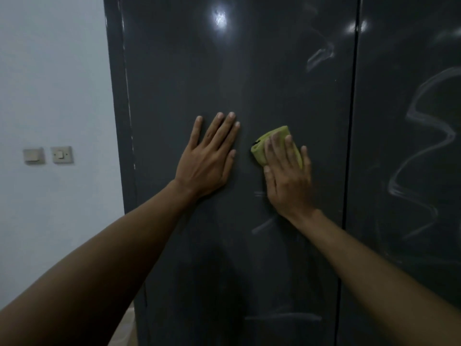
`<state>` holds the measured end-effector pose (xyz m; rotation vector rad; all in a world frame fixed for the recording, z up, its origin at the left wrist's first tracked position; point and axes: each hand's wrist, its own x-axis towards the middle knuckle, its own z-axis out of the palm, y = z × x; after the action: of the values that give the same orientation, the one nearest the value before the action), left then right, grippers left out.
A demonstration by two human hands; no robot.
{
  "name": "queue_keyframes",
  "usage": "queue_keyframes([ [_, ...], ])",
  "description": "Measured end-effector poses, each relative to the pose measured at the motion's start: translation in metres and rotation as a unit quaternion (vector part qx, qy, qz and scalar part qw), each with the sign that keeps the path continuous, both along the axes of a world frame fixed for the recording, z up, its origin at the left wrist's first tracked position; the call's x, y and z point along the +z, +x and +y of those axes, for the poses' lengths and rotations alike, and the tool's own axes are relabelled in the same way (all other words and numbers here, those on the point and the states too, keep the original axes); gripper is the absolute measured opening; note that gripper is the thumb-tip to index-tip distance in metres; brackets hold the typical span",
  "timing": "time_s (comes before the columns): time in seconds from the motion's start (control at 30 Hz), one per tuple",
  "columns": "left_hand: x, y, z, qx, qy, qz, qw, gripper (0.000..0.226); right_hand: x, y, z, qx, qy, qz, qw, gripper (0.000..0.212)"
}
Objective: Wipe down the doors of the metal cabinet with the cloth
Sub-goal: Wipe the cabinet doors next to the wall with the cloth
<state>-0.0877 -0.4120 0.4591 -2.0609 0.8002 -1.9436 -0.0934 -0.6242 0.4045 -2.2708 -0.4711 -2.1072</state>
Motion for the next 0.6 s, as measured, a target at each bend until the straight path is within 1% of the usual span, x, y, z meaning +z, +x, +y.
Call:
queue_keyframes([
  [0.03,-0.001,0.0,0.0,-0.001,0.0,0.0,1.0,0.054,-0.008,0.001,0.002,-0.002,-0.059,0.001,0.998,0.052],
  [0.1,-0.004,0.001,0.0,-0.006,-0.003,0.0,1.0,0.053,-0.017,-0.001,-0.009,-0.005,-0.193,0.009,0.981,0.05],
  [0.13,-0.006,0.001,0.0,-0.008,-0.004,0.001,1.0,0.053,-0.017,-0.003,-0.016,-0.009,-0.225,0.012,0.974,0.049],
  [0.17,-0.008,0.001,0.0,-0.009,-0.005,0.003,1.0,0.053,-0.015,-0.003,-0.022,-0.015,-0.22,0.01,0.975,0.048],
  [0.2,-0.01,0.001,0.001,-0.009,-0.004,0.005,1.0,0.053,-0.014,-0.003,-0.023,-0.018,-0.179,0.004,0.984,0.049],
  [0.27,-0.015,0.0,0.002,-0.01,-0.001,0.01,1.0,0.053,-0.016,-0.003,-0.015,-0.015,-0.045,0.003,0.999,0.05],
  [0.3,-0.017,-0.001,0.002,-0.009,-0.001,0.012,1.0,0.053,-0.02,-0.003,-0.006,-0.009,0.005,0.004,1.0,0.051],
  [0.33,-0.02,-0.001,0.002,-0.009,0.0,0.014,1.0,0.053,-0.027,-0.002,0.002,-0.003,0.025,0.006,1.0,0.053],
  [0.37,-0.022,-0.001,0.002,-0.01,0.001,0.017,1.0,0.053,-0.036,-0.001,0.009,-0.001,0.011,0.008,1.0,0.054],
  [0.4,-0.025,-0.001,0.002,-0.011,0.001,0.019,1.0,0.053,-0.046,0.0,0.013,0.001,-0.032,0.012,0.999,0.055],
  [0.47,-0.03,-0.001,0.002,-0.011,0.0,0.021,1.0,0.054,-0.063,0.0,0.01,0.004,-0.151,0.018,0.988,0.054],
  [0.5,-0.032,-0.001,0.002,-0.01,-0.001,0.023,1.0,0.054,-0.065,-0.001,0.005,0.003,-0.191,0.017,0.981,0.051],
  [0.53,-0.035,-0.001,0.003,-0.01,-0.003,0.025,1.0,0.054,-0.065,-0.002,0.0,0.0,-0.204,0.015,0.979,0.049],
  [0.57,-0.036,-0.002,0.003,-0.009,-0.007,0.027,1.0,0.054,-0.064,-0.002,-0.002,-0.002,-0.185,0.013,0.983,0.049],
  [0.6,-0.038,-0.002,0.003,-0.008,-0.011,0.029,0.999,0.054,-0.062,-0.001,-0.002,-0.003,-0.136,0.012,0.991,0.05],
])
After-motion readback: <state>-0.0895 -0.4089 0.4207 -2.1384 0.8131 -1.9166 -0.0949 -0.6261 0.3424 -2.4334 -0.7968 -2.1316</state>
